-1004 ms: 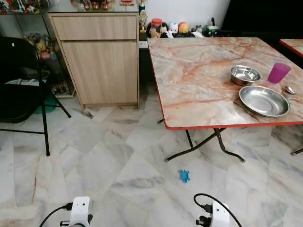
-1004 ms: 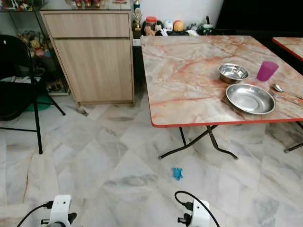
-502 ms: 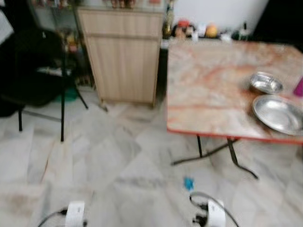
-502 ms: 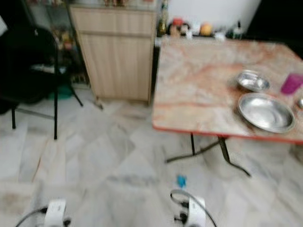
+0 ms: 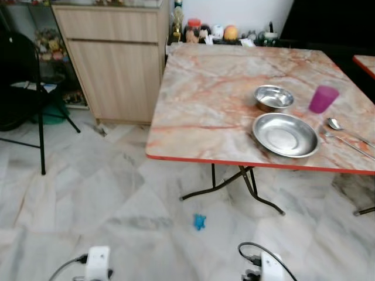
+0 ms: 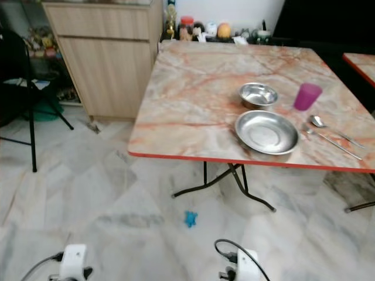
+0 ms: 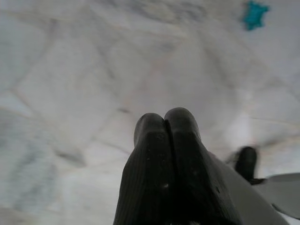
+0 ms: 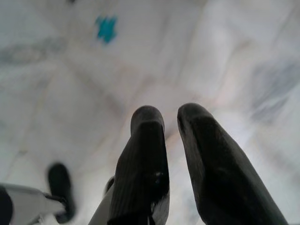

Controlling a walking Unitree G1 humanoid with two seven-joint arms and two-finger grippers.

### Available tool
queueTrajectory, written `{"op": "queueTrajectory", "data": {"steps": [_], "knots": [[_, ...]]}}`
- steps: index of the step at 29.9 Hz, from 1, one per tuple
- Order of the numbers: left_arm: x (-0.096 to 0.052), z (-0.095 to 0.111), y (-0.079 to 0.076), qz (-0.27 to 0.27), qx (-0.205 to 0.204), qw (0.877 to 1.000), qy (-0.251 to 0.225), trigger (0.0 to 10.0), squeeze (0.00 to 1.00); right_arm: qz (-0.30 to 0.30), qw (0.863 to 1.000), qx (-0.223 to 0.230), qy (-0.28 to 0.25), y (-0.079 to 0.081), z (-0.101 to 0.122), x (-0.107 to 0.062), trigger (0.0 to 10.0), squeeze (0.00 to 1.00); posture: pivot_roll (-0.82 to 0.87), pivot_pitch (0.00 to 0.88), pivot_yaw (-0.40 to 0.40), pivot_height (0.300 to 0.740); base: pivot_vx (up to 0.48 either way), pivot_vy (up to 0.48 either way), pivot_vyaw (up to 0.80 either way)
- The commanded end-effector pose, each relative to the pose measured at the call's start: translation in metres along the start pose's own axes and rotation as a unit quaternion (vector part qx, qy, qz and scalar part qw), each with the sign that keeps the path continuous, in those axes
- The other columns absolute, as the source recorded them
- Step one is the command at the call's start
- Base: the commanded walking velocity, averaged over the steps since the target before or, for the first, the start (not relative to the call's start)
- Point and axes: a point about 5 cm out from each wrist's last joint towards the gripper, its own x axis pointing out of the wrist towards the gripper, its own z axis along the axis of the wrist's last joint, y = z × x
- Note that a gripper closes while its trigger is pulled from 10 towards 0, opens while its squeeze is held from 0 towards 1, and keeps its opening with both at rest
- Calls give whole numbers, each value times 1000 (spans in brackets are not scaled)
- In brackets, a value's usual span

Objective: Setting the table

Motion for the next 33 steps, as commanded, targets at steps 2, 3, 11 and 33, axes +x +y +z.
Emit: {"op": "queueTrajectory", "data": {"steps": [2,3,11,33], "knots": [[-2,-5,9,11,-1,1000,9,10000,0,13,999,6,-39,6,19,3,10000,0,116,24,-72,740,0,0,0],[-2,-5,9,10,0,1000,9,10000,0,14,999,7,-49,7,24,4,10000,0,112,22,-72,740,0,0,0],[-2,-6,8,9,1,1000,9,10000,0,9,994,8,-105,1,53,6,10000,0,99,20,-79,740,0,0,0],[-1,-2,9,20,-16,1000,0,10000,0,-31,934,-33,-354,-6,109,-24,10000,1000,88,39,-112,740,0,0,0]]}}
